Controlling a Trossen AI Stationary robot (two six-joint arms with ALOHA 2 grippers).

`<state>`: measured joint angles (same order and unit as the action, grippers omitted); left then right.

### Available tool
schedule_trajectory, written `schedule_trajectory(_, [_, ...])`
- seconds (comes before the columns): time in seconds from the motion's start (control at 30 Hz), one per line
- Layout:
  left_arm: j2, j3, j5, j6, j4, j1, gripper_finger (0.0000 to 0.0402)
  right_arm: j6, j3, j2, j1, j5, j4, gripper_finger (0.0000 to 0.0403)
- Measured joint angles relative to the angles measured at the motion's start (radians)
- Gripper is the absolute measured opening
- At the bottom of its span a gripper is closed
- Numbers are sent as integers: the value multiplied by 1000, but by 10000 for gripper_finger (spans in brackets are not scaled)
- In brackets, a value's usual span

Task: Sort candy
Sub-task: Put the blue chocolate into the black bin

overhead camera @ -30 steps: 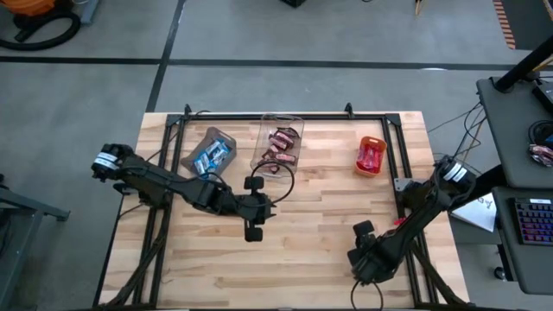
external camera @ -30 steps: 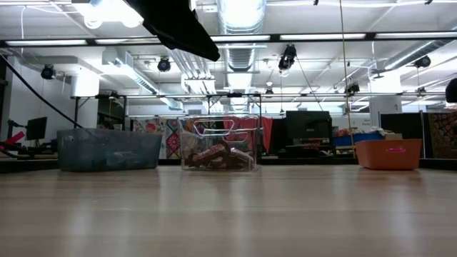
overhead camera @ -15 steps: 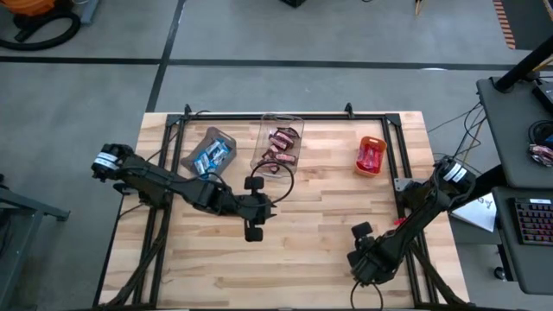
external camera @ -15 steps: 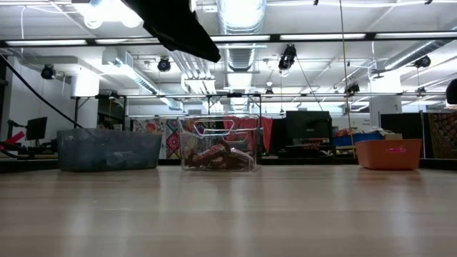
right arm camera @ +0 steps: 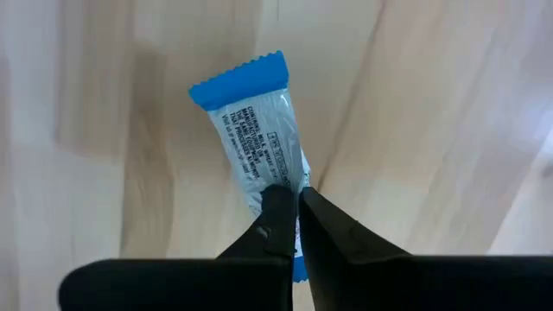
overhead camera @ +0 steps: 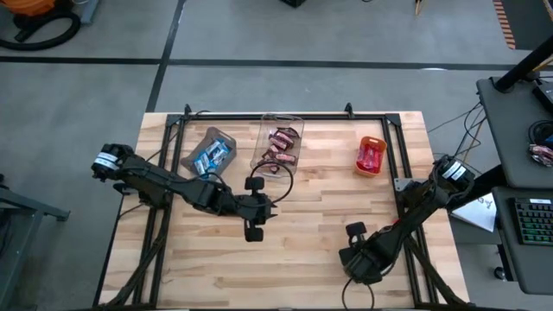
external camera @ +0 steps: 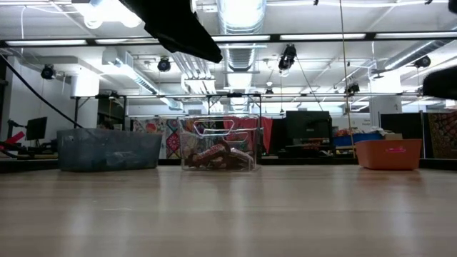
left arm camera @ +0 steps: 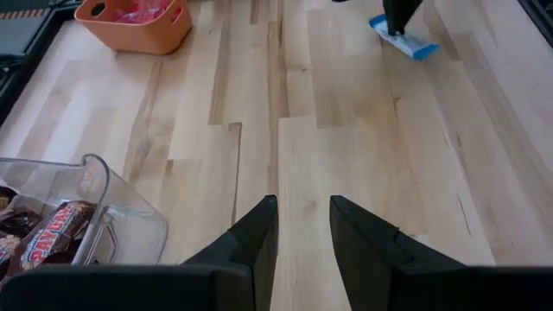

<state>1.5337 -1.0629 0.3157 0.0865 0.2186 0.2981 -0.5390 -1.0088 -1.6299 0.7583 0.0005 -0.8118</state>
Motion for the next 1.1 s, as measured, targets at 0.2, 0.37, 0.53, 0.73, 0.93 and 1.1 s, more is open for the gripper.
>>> schedule_trajectory(0.2, [0,87,-7,0,-227,2,91,-46,-5,49,0,194,63,9])
schedule_trajectory(0.37, [1,230,-40,22,-523,2,91,-119,-4,73,0,419,117,9])
schedule_trajectory(0.53, [1,343,-40,60,-793,2,99,-143,-3,67,-10,686,189,9])
schedule_trajectory(0.73, [58,379,-39,61,-984,2,133,-114,-3,65,-67,990,322,9])
schedule_trajectory(0.93, [182,327,3,43,-1102,2,177,-18,-3,65,-148,1083,477,8])
schedule_trajectory(1.1, [263,272,111,43,-1107,2,200,16,-3,65,-186,1084,538,8])
